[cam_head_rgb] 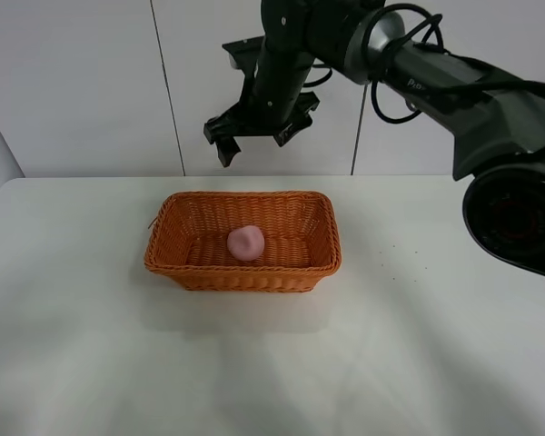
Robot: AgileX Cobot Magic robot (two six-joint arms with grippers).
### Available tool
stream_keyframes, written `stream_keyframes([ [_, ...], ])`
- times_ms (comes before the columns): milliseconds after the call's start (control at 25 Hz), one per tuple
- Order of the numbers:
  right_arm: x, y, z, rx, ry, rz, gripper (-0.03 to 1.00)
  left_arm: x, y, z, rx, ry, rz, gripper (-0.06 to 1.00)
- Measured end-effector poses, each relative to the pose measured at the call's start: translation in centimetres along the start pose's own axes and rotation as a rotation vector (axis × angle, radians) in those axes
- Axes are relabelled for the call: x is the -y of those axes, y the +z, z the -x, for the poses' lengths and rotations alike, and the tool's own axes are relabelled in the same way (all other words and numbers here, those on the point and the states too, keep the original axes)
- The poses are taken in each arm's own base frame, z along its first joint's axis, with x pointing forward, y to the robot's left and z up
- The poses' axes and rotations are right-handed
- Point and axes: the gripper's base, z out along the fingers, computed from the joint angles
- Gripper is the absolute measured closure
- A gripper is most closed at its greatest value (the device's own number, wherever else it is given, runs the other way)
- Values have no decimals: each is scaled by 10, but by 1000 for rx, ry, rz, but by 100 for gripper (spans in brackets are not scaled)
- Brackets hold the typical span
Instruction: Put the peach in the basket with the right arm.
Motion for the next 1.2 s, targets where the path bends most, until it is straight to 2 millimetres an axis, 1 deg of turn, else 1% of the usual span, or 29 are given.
stream_keyframes([
  [80, 2, -5, 1, 8, -5, -15, 27, 0, 0, 0, 0, 0, 0, -4],
  [200, 8, -5, 1, 6, 6, -21, 27, 0, 0, 0, 0, 0, 0, -4],
  [280, 18, -5, 0, 4, 23, -31, 27, 0, 0, 0, 0, 0, 0, -4],
  [360, 35, -5, -1, 3, 58, -47, 27, 0, 0, 0, 0, 0, 0, -4],
  [440, 57, -5, -3, 1, 97, -69, 27, 0, 0, 0, 0, 0, 0, -4],
  [560, 103, -7, -10, -2, 178, -115, 27, 0, 0, 0, 0, 0, 0, -4],
  [600, 121, -9, -14, -4, 211, -134, 27, 0, 0, 0, 0, 0, 0, -4],
  [680, 158, -13, -24, -7, 277, -173, 27, 0, 0, 0, 0, 0, 0, -4],
  [800, 205, -21, -40, -11, 365, -225, 27, 0, 0, 0, 0, 0, 0, -4],
  [920, 243, -29, -58, -14, 438, -267, 27, 0, 0, 0, 0, 0, 0, -4],
  [960, 254, -32, -63, -15, 460, -279, 27, 0, 0, 0, 0, 0, 0, -4],
  [1080, 275, -38, -75, -15, 508, -298, 27, 0, 0, 0, 0, 0, 0, -4],
  [1200, 284, -41, -80, -15, 527, -306, 27, 0, 0, 0, 0, 0, 0, -4],
])
